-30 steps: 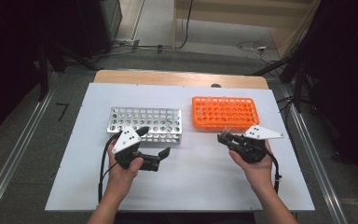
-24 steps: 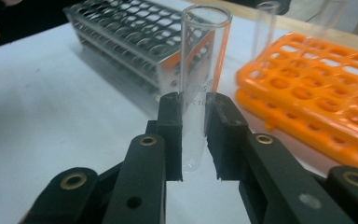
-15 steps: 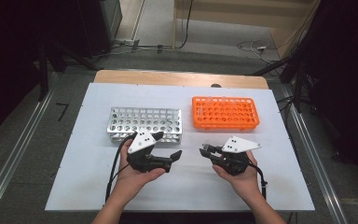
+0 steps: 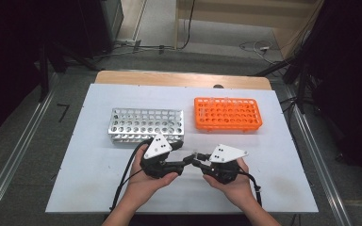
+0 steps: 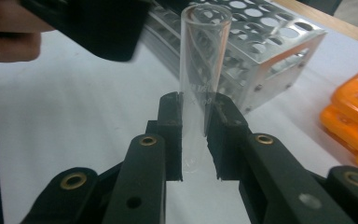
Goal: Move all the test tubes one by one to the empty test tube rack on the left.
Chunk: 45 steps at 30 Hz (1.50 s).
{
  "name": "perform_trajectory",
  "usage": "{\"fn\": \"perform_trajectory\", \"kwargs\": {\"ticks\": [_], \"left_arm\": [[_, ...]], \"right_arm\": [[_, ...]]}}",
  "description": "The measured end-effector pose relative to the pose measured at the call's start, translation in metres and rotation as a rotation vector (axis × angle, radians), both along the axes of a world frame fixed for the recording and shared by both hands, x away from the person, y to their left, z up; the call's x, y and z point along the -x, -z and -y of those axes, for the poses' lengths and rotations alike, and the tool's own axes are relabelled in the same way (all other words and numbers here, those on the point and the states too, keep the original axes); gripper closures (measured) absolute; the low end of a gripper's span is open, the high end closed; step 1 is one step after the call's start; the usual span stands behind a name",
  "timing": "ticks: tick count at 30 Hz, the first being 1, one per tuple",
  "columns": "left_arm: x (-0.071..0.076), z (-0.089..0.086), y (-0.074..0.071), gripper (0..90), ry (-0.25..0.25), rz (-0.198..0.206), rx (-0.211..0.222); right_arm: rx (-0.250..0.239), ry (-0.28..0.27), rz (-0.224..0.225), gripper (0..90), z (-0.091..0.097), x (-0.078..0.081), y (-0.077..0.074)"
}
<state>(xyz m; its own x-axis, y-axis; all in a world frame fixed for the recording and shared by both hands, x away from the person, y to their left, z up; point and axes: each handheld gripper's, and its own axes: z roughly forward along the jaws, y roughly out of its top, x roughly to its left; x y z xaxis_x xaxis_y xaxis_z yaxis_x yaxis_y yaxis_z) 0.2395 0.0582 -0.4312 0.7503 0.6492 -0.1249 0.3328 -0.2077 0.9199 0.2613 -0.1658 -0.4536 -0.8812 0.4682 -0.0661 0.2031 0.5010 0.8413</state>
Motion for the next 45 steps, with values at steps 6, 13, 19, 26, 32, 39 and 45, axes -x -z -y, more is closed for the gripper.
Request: {"fn": "perform_trajectory", "kwargs": {"ticks": [6,13,19,26,32,39,45], "left_arm": [[0.002,0.008,0.003,55.2,0.038,-0.002,-0.026],[0.003,0.010,0.003,68.3,0.053,0.012,-0.043],[0.004,0.009,0.003,75.8,0.060,0.019,-0.034],[0.002,0.004,-0.002,76.3,0.043,0.022,-0.003],[-0.004,-0.005,-0.006,76.3,0.021,0.018,0.007],[-0.012,-0.010,-0.012,76.3,0.001,0.021,0.021],[-0.025,-0.015,-0.018,76.3,-0.021,0.026,0.023]], "right_arm": [[0.007,-0.030,0.003,73.8,-0.008,0.006,-0.001],[0.007,-0.044,-0.004,73.9,-0.011,0.008,-0.002],[0.003,-0.043,-0.008,73.8,-0.011,0.008,-0.002],[-0.023,-0.049,-0.022,64.9,-0.006,0.008,-0.005],[-0.073,-0.051,-0.046,41.5,0.010,0.005,-0.009],[-0.123,0.002,-0.066,19.3,0.036,-0.003,-0.010],[-0.151,0.049,-0.073,0.0,0.064,-0.007,-0.010]]}}
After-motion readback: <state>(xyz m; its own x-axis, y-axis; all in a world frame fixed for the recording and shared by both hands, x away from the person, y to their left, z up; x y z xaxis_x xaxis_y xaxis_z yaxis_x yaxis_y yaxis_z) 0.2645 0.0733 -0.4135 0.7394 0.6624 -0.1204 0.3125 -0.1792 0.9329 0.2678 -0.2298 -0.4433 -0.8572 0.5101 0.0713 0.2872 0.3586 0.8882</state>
